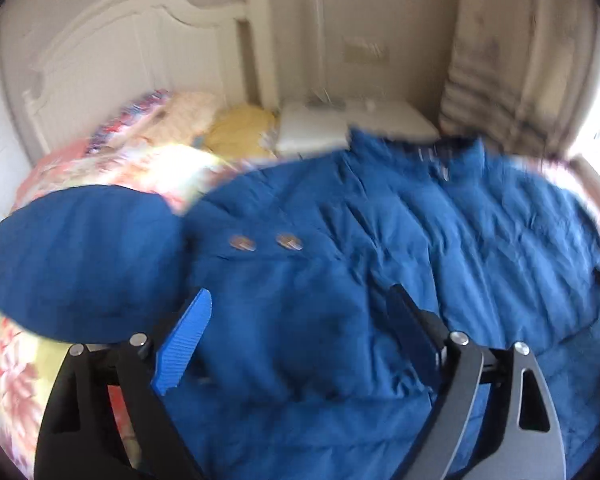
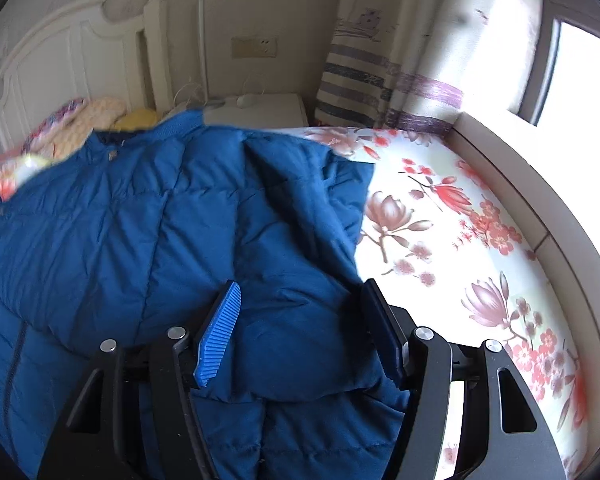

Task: Fold large clothes
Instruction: 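Grasp the other sleeve with the left tool and fold it across the body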

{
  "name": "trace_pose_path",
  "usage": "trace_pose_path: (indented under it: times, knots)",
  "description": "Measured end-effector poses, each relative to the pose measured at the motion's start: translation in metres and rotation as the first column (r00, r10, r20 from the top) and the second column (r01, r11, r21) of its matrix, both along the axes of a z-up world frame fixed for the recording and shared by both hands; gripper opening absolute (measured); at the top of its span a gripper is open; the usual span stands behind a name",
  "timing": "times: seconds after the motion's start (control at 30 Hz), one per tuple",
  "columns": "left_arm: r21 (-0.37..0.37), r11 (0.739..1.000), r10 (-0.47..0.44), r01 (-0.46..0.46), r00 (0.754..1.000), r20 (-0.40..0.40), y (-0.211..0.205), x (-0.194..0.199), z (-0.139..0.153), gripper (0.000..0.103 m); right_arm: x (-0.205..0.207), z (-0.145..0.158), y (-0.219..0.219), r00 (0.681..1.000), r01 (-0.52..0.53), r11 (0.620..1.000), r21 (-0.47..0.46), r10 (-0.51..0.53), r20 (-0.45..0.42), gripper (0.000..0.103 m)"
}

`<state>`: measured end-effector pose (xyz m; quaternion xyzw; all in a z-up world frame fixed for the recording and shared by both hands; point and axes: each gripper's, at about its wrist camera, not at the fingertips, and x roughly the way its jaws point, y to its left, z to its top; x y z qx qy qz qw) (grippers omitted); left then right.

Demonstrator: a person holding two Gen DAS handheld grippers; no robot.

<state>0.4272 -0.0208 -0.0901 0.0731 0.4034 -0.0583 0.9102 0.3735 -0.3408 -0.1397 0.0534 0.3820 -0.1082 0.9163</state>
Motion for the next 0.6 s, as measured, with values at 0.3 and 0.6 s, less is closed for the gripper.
trace_pose_path:
  times: [0.3, 0.6]
  knots:
    - [0.033, 0.999, -0.025, 0.026, 0.999, -0.038, -0.005, 0.002, -0.028, 0.093, -0.016, 0.022, -0.020, 0.989, 0.039, 0.987, 0.153, -0.060, 0.132, 0.058]
    - [0.032, 0.999, -0.026, 0.027, 0.999, -0.037, -0.003, 0.002, -0.027, 0.095, 0.081, 0.042, 0.033, 0.984, -0.169, 0.984, 0.048, 0.166, 0.064, 0.057]
